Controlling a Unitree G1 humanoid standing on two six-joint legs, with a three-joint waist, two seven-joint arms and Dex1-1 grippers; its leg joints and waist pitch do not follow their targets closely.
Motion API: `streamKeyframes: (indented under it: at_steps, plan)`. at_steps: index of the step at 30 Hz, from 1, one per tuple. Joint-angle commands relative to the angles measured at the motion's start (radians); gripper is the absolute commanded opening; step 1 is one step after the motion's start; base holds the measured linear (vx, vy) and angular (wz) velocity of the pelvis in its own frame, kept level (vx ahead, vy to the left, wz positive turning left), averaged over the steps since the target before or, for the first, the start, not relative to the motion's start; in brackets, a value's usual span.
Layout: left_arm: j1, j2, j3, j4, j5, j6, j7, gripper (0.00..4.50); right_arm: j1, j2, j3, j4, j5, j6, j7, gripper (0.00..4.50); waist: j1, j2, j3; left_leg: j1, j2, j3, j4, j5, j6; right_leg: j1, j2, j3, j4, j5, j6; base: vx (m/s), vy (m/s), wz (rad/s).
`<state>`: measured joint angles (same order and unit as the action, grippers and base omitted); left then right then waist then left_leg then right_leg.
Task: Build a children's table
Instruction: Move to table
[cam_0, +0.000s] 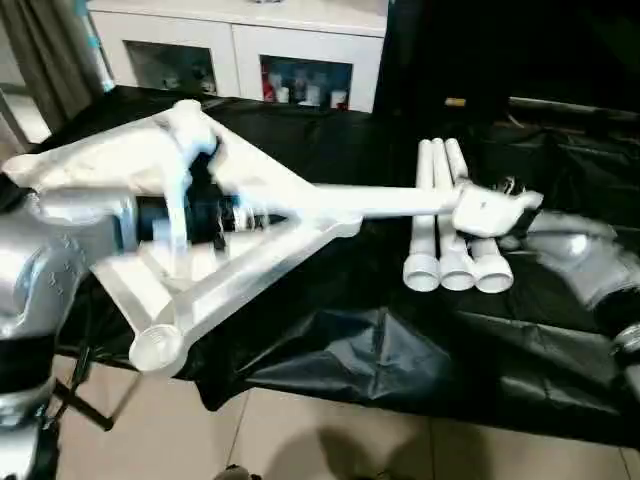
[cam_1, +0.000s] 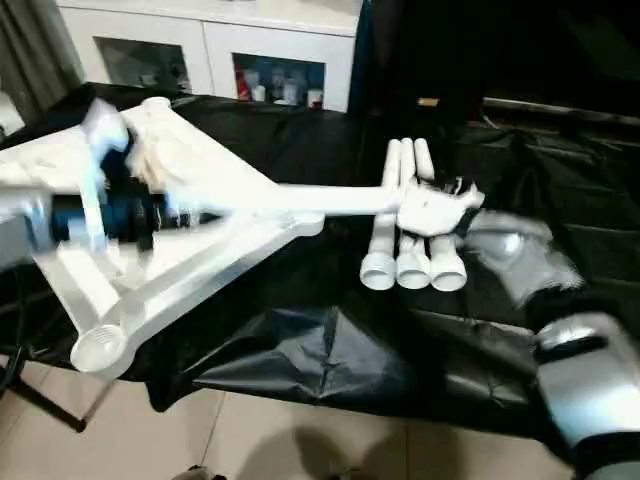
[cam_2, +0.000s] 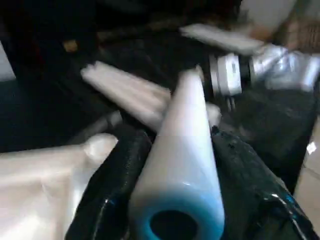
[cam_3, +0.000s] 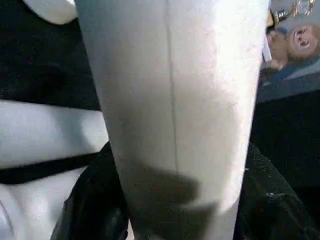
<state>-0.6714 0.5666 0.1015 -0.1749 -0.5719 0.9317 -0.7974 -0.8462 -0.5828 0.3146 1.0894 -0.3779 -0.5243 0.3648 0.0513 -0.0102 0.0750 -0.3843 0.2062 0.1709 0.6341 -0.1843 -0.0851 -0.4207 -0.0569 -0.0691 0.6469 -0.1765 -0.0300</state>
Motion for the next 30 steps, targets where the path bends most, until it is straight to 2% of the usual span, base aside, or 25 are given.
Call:
streamKeyframes:
  at_steps: [1, 2, 4, 6, 7, 9, 10, 11, 12, 13, 14, 15, 17, 19, 21, 22, 23, 25, 28, 29, 30]
  plan:
    - [-0.031, -0.022, 0.093, 0.076, 0.081, -0.079, 0.165, 2.55, 0.005, 0.011, -0.052, -0.019, 0.062, 0.022, 0.02, 1.99, -0.004, -0.009, -0.08, 0.002, -0.001, 0.007, -0.057, -0.204, 0.025, 0.062, -0.046, 0.043, -0.081, -0.243, -0.168, 0.0, 0.0, 0.0]
    - [-0.057, -0.049, 0.144, 0.129, 0.107, -0.164, 0.247, 2.66, 0.006, 0.031, -0.085, -0.023, 0.102, 0.052, 0.031, 1.98, -0.003, -0.011, -0.082, -0.002, -0.002, 0.005, -0.057, -0.198, 0.028, 0.067, -0.048, 0.042, -0.081, -0.25, -0.158, 0.0, 0.0, 0.0]
    - [-0.07, -0.061, 0.174, 0.158, 0.109, -0.198, 0.286, 2.88, 0.005, 0.039, -0.103, -0.026, 0.116, 0.07, 0.031, 1.96, -0.005, -0.011, -0.084, 0.0, 0.001, 0.002, -0.058, -0.192, 0.025, 0.067, -0.053, 0.04, -0.079, -0.262, -0.149, 0.0, 0.0, 0.0]
    - [-0.082, -0.08, 0.222, 0.186, 0.106, -0.237, 0.341, 2.91, 0.005, 0.053, -0.134, -0.028, 0.156, 0.102, 0.047, 1.96, -0.005, -0.014, -0.085, 0.002, 0.003, 0.003, -0.057, -0.185, 0.028, 0.064, -0.054, 0.042, -0.079, -0.26, -0.153, 0.0, 0.0, 0.0]
    - [-0.088, -0.093, 0.25, 0.199, 0.109, -0.256, 0.383, 2.91, 0.004, 0.065, -0.16, -0.029, 0.189, 0.126, 0.051, 1.96, -0.007, -0.016, -0.084, -0.003, 0.003, 0.003, -0.057, -0.18, 0.032, 0.066, -0.052, 0.042, -0.076, -0.243, -0.158, 0.0, 0.0, 0.0]
    - [-0.092, -0.116, 0.283, 0.21, 0.121, -0.283, 0.441, 2.91, -0.002, 0.087, -0.213, -0.031, 0.255, 0.179, 0.06, 1.95, -0.012, -0.014, -0.087, 0.002, 0.003, 0.002, -0.057, -0.173, 0.039, 0.067, -0.049, 0.041, -0.076, -0.225, -0.151, 0.0, 0.0, 0.0]
    - [-0.091, -0.122, 0.289, 0.211, 0.125, -0.288, 0.453, 2.91, -0.004, 0.093, -0.228, -0.031, 0.273, 0.194, 0.06, 1.95, -0.008, -0.016, -0.089, 0.006, 0.004, 0.003, -0.056, -0.155, 0.044, 0.064, -0.049, 0.042, -0.073, -0.195, -0.159, 0.0, 0.0, 0.0]
    - [-0.089, -0.137, 0.294, 0.214, 0.129, -0.3, 0.473, 2.91, -0.01, 0.107, -0.261, -0.039, 0.315, 0.23, 0.065, 1.92, -0.006, -0.011, -0.088, 0.001, 0.004, 0.002, -0.057, -0.14, 0.047, 0.065, -0.051, 0.042, -0.072, -0.176, -0.172, 0.0, 0.0, 0.0]
    - [-0.084, -0.149, 0.295, 0.214, 0.127, -0.302, 0.483, 2.91, -0.015, 0.122, -0.291, -0.048, 0.355, 0.266, 0.074, 1.91, -0.006, -0.013, -0.088, 0.004, 0.005, 0.004, -0.057, -0.145, 0.051, 0.064, -0.05, 0.042, -0.072, -0.169, -0.177, 0.0, 0.0, 0.0]
    - [-0.067, -0.175, 0.279, 0.214, 0.119, -0.309, 0.499, 2.91, -0.021, 0.165, -0.365, -0.094, 0.469, 0.361, 0.119, 1.9, -0.003, -0.012, -0.088, 0.006, 0.009, 0.003, -0.06, -0.154, 0.058, 0.062, -0.053, 0.043, -0.071, -0.163, -0.19, 0.0, 0.0, 0.0]
    - [-0.055, -0.189, 0.258, 0.208, 0.113, -0.31, 0.495, 2.91, -0.016, 0.188, -0.387, -0.135, 0.525, 0.408, 0.161, 1.9, 0.001, -0.013, -0.088, 0.008, 0.012, 0.002, -0.063, -0.164, 0.064, 0.062, -0.056, 0.042, -0.072, -0.164, -0.198, 0.0, 0.0, 0.0]
    - [-0.051, -0.193, 0.251, 0.207, 0.111, -0.31, 0.492, 2.91, -0.013, 0.195, -0.393, -0.149, 0.542, 0.422, 0.176, 1.9, 0.002, -0.015, -0.088, 0.009, 0.013, 0.002, -0.064, -0.168, 0.067, 0.061, -0.055, 0.042, -0.071, -0.164, -0.202, 0.0, 0.0, 0.0]
    - [-0.034, -0.226, 0.2, 0.198, 0.115, -0.314, 0.488, 2.91, 0.016, 0.235, -0.402, -0.264, 0.642, 0.531, 0.297, 1.9, 0.01, -0.016, -0.089, 0.007, 0.016, 0.001, -0.066, -0.16, 0.083, 0.065, -0.061, 0.043, -0.073, -0.151, -0.212, 0.0, 0.0, 0.0]
    - [-0.03, -0.236, 0.172, 0.197, 0.122, -0.311, 0.471, 2.91, 0.031, 0.247, -0.4, -0.322, 0.692, 0.593, 0.354, 1.9, 0.017, -0.015, -0.092, 0.009, 0.02, 0.0, -0.066, -0.143, 0.082, 0.063, -0.065, 0.045, -0.071, -0.145, -0.218, 0.0, 0.0, 0.0]
    - [-0.031, -0.269, 0.093, 0.198, 0.12, -0.286, 0.405, 2.91, 0.066, 0.255, -0.393, -0.469, 0.856, 0.83, 0.491, 1.9, 0.022, -0.021, -0.089, 0.012, 0.018, 0.001, -0.068, -0.138, 0.083, 0.065, -0.064, 0.045, -0.077, -0.148, -0.22, 0.0, 0.0, 0.0]
    - [-0.032, -0.279, 0.073, 0.198, 0.117, -0.28, 0.389, 2.91, 0.075, 0.254, -0.39, -0.503, 0.898, 0.894, 0.525, 1.9, 0.024, -0.021, -0.088, 0.013, 0.016, 0.001, -0.069, -0.133, 0.089, 0.069, -0.062, 0.046, -0.077, -0.147, -0.215, 0.0, 0.0, 0.0]
    - [-0.035, -0.294, 0.052, 0.201, 0.111, -0.271, 0.374, 2.91, 0.086, 0.251, -0.389, -0.545, 0.951, 0.978, 0.564, 1.9, 0.034, -0.02, -0.088, 0.014, 0.021, -0.001, -0.071, -0.132, 0.083, 0.068, -0.067, 0.046, -0.08, -0.169, -0.206, 0.0, 0.0, 0.0]
    - [-0.036, -0.301, 0.045, 0.204, 0.107, -0.266, 0.367, 2.91, 0.092, 0.249, -0.388, -0.563, 0.972, 1.012, 0.581, 1.9, 0.042, -0.019, -0.087, 0.017, 0.022, 0.001, -0.071, -0.137, 0.063, 0.061, -0.069, 0.046, -0.083, -0.196, -0.201, 0.0, 0.0, 0.0]
    - [-0.057, -0.358, 0.038, 0.213, 0.033, -0.219, 0.333, 2.91, 0.132, 0.233, -0.392, -0.667, 1.099, 1.188, 0.65, 1.89, 0.047, -0.025, -0.085, 0.014, 0.019, 0.001, -0.073, -0.14, 0.043, 0.064, -0.073, 0.046, -0.089, -0.24, -0.18, 0.0, 0.0, 0.0]
    - [-0.067, -0.377, 0.042, 0.212, -0.001, -0.201, 0.325, 2.91, 0.145, 0.23, -0.398, -0.691, 1.129, 1.229, 0.662, 1.89, 0.054, -0.026, -0.087, 0.014, 0.017, 0.002, -0.071, -0.127, 0.041, 0.068, -0.074, 0.047, -0.089, -0.239, -0.176, 0.0, 0.0, 0.0]
    - [-0.067, -0.377, 0.042, 0.212, -0.001, -0.201, 0.325, 2.91, 0.145, 0.23, -0.398, -0.691, 1.129, 1.229, 0.662, 1.89, 0.055, -0.026, -0.086, 0.013, 0.018, 0.001, -0.071, -0.128, 0.039, 0.066, -0.074, 0.047, -0.089, -0.244, -0.176, 0.0, 0.0, 0.0]
